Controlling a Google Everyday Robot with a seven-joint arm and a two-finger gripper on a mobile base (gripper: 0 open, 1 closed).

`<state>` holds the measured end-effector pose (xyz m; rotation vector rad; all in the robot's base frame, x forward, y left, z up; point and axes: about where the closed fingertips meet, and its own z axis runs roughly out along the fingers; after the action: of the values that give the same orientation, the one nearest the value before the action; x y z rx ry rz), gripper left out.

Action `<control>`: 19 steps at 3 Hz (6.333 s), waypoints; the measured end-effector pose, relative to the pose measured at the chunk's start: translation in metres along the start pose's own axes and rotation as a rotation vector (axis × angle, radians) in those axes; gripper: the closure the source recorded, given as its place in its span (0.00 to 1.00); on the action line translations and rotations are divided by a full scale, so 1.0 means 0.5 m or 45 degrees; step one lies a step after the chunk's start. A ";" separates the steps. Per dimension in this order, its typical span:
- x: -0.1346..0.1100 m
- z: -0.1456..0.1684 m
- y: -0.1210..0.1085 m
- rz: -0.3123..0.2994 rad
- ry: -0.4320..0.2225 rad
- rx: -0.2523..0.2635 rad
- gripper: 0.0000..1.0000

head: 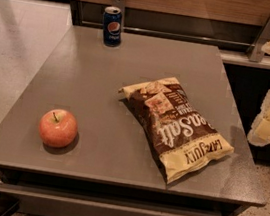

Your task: Move apple near pepsi can

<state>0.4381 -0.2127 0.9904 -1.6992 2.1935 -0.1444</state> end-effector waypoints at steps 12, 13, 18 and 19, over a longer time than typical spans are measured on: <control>-0.533 0.322 0.299 -0.177 -1.133 -0.415 0.00; -0.572 0.336 0.314 -0.197 -1.237 -0.444 0.00; -0.634 0.338 0.338 -0.266 -1.346 -0.481 1.00; -0.627 0.304 0.306 -0.281 -1.309 -0.454 1.00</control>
Offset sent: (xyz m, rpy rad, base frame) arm 0.0206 0.0523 -0.0250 0.1747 0.0687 0.1399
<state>0.4163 0.1486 0.8722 -1.6205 1.2933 0.9071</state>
